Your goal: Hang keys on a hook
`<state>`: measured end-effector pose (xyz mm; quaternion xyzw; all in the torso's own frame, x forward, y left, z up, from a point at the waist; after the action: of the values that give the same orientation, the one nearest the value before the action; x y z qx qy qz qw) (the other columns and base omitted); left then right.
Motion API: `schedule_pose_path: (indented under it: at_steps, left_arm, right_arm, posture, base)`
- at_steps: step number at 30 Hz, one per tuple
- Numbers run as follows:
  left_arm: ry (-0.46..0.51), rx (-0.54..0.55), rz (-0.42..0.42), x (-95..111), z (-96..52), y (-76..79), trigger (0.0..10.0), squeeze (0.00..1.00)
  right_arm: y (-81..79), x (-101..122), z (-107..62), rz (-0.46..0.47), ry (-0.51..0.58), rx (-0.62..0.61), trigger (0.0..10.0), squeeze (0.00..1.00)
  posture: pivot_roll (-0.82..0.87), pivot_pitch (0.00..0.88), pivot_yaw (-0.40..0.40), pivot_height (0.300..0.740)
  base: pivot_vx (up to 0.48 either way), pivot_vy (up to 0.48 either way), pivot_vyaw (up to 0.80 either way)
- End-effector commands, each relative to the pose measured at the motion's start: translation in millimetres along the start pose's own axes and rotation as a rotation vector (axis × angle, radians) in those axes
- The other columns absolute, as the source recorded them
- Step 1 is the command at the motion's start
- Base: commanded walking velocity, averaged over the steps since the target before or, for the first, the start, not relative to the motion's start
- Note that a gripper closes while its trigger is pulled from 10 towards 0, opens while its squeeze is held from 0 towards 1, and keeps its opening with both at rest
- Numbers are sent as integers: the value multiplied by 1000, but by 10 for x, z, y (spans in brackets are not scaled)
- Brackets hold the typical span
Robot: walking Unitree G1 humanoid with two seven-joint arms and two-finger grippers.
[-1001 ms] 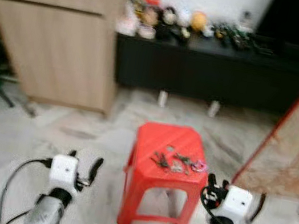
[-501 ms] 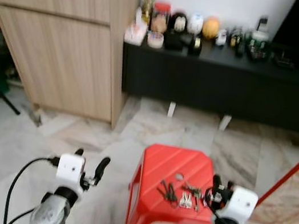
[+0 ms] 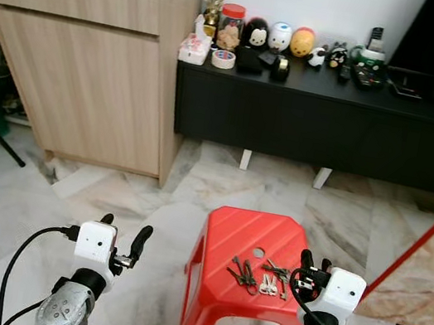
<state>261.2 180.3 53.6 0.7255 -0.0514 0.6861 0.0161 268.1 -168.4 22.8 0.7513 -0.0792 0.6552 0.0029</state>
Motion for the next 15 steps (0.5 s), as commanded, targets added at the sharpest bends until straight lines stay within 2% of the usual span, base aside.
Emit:
schedule_pose_path:
  at_steps: [1, 2, 4, 15]
  left_arm:
    - [-6, -18, 12, -15, -2, 40, 10000, 0]
    - [-5, -18, 11, -14, -2, 40, 10000, 0]
    - [-6, -17, 6, -17, -2, 44, 10000, 0]
    - [-14, -21, -4, -26, -6, 52, 10000, 0]
  right_arm:
    - [42, -12, -6, -16, -9, -5, 10000, 0]
    - [39, -12, -5, -15, -9, -4, 10000, 0]
    - [43, -28, -7, 17, -17, -15, 10000, 0]
    - [36, -31, 1, -17, -27, 13, 10000, 0]
  posture:
    - [27, 4, -48, 626]
    - [27, 4, -48, 626]
    - [27, 3, -48, 626]
    - [26, 3, -49, 626]
  base:
    - [0, -405, 675]
    - [0, -401, 800]
    - [0, -277, 0]
    - [0, 0, 0]
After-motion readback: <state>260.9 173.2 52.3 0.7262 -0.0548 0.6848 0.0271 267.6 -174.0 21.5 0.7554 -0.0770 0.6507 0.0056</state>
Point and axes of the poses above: a point about 5 cm out from each wrist's last joint towards the gripper, its own z axis pointing out of the wrist towards the gripper, its own x axis along the axis of the wrist's last joint, y = z × x, the point moved 2 cm from there along z, pointing out of the wrist towards the gripper
